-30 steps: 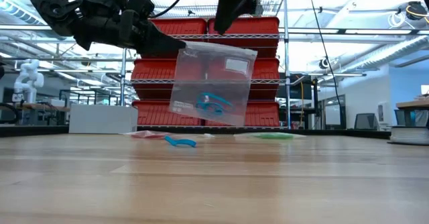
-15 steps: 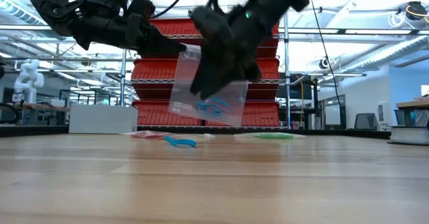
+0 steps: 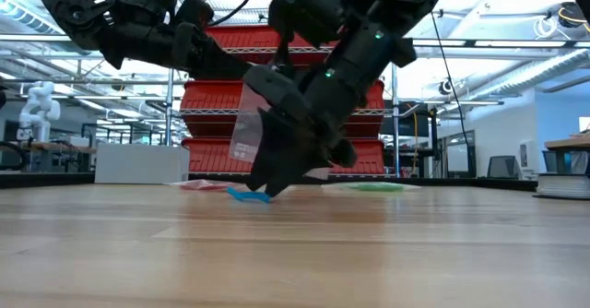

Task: Sort rubber bands
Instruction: Put the blue rubber band into the bottom right transparent zip lock bag

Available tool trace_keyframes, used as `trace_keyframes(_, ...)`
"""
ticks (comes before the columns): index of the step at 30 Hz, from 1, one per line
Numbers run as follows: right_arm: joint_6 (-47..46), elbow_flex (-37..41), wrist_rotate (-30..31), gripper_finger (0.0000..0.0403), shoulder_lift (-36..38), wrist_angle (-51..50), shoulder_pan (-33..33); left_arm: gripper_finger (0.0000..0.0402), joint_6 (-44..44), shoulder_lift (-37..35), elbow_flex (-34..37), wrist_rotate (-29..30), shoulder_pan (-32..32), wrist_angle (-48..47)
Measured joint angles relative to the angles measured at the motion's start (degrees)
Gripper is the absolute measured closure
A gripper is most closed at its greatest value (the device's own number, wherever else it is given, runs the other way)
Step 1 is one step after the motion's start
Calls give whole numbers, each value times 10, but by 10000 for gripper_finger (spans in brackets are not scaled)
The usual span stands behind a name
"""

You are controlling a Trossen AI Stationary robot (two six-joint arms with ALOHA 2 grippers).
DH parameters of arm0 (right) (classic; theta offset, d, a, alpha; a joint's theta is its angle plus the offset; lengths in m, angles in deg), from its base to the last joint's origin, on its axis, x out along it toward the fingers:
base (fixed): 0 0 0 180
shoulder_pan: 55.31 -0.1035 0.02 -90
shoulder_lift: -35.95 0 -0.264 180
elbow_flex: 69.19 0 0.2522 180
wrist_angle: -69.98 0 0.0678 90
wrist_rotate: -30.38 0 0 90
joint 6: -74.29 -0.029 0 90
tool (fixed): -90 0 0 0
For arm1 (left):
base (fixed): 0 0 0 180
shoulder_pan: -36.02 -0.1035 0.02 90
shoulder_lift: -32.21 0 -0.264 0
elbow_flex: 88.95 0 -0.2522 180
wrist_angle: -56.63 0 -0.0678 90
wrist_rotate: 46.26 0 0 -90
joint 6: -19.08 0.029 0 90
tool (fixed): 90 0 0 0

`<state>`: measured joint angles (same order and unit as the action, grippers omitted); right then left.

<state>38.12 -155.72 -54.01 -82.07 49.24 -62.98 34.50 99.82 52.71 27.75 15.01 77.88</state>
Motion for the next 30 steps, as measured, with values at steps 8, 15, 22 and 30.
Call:
trace_keyframes(8,-9,0,0,221,-7,16,-3,401,0,0,0,0,0,0)
trace_keyframes(15,-21,-2,-5,250,-21,31,-1,401,0,0,0,0,0,0)
trace_keyframes(22,-4,-1,-2,348,-23,32,-1,401,-1,0,0,0,-7,0)
trace_keyframes(30,54,-4,13,398,16,-51,9,401,-1,0,0,0,-7,-1)
